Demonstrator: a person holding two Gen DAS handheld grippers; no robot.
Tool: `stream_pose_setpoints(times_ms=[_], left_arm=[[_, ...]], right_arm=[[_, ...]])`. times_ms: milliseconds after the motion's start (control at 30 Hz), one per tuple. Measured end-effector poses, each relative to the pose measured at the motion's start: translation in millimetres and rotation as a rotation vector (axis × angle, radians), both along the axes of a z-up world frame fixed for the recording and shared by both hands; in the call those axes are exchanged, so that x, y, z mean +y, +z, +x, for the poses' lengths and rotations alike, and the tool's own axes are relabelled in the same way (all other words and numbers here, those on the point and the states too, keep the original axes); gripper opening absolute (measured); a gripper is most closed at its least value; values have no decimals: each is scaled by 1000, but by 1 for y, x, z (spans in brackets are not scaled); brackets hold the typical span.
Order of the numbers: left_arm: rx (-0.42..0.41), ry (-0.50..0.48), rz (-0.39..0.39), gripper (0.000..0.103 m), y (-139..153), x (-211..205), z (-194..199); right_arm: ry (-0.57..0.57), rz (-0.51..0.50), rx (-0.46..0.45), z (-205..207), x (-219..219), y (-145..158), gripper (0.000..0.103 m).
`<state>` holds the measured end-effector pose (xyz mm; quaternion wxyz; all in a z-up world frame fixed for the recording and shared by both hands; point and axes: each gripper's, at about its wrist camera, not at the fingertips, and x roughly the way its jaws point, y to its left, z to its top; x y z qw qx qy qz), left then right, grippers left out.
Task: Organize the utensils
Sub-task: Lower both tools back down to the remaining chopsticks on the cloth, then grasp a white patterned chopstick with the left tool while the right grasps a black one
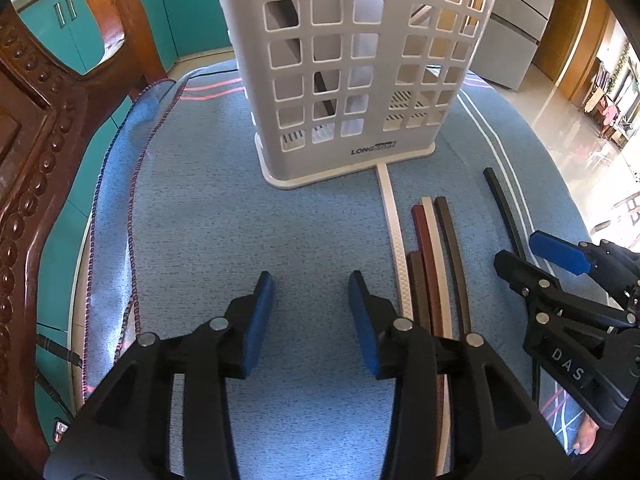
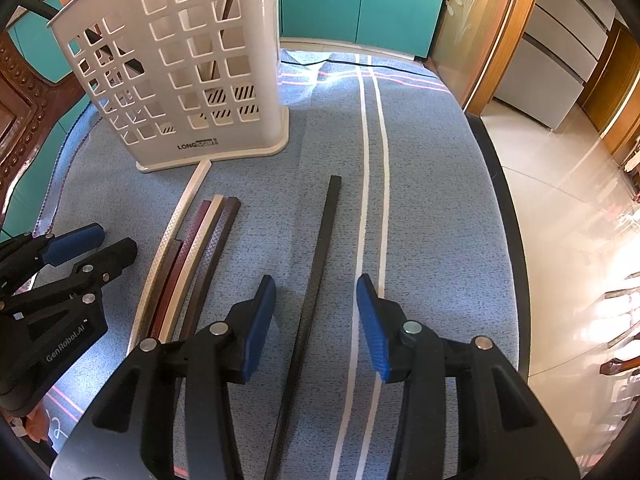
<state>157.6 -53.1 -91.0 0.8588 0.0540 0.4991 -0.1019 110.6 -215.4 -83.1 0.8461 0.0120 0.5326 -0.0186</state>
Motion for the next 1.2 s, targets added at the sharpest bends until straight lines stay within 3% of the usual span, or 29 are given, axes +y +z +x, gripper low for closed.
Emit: stream_pose_setpoints(times_ms=[1200], left_arm=[[3, -3, -4, 51, -2, -4, -3]], right_arm=[[-3, -3, -1, 2, -1, -2, 49]])
